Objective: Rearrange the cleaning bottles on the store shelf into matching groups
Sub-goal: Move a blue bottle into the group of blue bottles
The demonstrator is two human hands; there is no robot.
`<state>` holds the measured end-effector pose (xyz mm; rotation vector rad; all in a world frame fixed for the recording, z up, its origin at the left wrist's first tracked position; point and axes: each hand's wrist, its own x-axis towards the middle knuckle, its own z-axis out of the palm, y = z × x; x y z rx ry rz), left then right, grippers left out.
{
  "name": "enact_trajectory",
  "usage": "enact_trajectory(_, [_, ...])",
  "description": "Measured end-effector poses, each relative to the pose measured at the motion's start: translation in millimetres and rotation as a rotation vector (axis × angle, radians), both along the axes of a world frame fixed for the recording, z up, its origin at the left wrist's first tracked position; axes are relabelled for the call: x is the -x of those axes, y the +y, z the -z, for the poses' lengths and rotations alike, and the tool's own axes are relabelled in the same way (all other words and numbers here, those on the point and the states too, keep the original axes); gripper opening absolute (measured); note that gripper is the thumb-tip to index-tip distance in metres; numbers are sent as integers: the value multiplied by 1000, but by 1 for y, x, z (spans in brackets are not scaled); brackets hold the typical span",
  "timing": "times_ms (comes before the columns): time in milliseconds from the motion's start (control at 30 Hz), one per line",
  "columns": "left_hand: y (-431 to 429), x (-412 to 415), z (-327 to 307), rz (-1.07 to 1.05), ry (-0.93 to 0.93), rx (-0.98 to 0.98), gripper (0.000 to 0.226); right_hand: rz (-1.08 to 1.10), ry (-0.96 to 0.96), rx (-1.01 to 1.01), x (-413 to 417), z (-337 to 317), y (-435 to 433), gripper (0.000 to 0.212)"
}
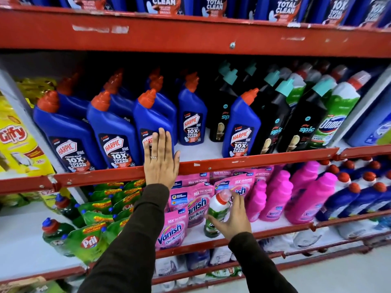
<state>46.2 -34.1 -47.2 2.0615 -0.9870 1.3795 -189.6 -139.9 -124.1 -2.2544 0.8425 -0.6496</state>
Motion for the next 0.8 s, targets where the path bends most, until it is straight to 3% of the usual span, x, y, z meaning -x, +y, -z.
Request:
enact_trajectory(233, [-1, 0, 2, 10, -7, 11, 69, 227, -553, 336, -22, -130, -23, 63])
enact_trajectory(367, [-1, 0, 3, 12, -2, 10, 65, 311, -393, 523, -50, -200, -50, 61])
enact_trajectory(500, [-2, -1, 2, 9, -10, 16, 66, 359, -211, 525, -72, -217, -64, 64])
enact_trajectory(667, [-2, 0, 1, 18, -16, 23, 65, 244, -273, 462, -77, -224, -61, 54])
enact_trajectory(800, [-3, 0, 0, 23, -27, 39, 71, 160, -357, 450, -84, -231, -36, 63])
